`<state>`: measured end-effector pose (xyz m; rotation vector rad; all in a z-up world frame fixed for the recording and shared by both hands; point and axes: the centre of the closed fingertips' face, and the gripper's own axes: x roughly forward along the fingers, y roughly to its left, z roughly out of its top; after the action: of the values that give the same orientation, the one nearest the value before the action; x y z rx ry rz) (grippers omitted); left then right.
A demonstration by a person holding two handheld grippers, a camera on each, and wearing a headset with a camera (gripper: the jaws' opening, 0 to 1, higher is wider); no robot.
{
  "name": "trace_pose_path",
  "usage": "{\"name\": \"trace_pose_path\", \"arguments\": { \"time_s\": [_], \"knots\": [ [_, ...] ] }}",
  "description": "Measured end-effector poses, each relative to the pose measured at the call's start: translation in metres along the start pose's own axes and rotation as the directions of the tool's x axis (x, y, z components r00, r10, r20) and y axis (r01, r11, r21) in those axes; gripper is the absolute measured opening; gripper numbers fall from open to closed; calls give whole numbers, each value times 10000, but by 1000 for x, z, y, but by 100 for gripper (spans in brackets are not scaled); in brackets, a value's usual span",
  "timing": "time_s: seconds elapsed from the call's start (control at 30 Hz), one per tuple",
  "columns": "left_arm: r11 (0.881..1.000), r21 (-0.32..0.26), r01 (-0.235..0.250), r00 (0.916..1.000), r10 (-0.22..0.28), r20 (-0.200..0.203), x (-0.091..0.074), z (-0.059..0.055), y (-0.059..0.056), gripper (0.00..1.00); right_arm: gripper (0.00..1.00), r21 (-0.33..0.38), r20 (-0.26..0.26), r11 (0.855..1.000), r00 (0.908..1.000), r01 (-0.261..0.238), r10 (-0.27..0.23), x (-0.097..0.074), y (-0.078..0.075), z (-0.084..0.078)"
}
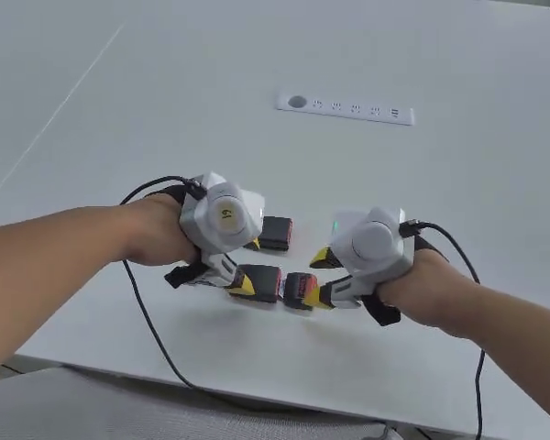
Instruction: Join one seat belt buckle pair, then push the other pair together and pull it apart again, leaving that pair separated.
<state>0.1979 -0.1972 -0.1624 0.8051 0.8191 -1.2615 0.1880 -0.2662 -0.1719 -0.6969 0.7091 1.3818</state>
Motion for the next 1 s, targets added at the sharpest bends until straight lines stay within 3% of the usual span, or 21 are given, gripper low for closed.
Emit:
{"name": "trace_pose_path", "arguments": {
  "time_s": [0.2,0.53,0.8,1.0],
  "knots": [
    [9994,-127,-323,9993,325,165,-5,8,17,42,30,-189,-180,9996,9996,224,-227,-9,-7,-10],
    [9978,-213,-630,9980,632,82,-3,4,54,43,30,-12,-447,9978,9968,670,-670,-22,-25,-31],
    [9983,4,-588,9983,588,-17,8,5,63,45,31,233,-749,9917,9894,1262,-1242,-39,-52,-54],
    [9988,95,-485,9988,486,-75,23,-3,73,45,32,359,-1059,9837,9795,1760,-1714,-55,-75,-72]
  ]
}}
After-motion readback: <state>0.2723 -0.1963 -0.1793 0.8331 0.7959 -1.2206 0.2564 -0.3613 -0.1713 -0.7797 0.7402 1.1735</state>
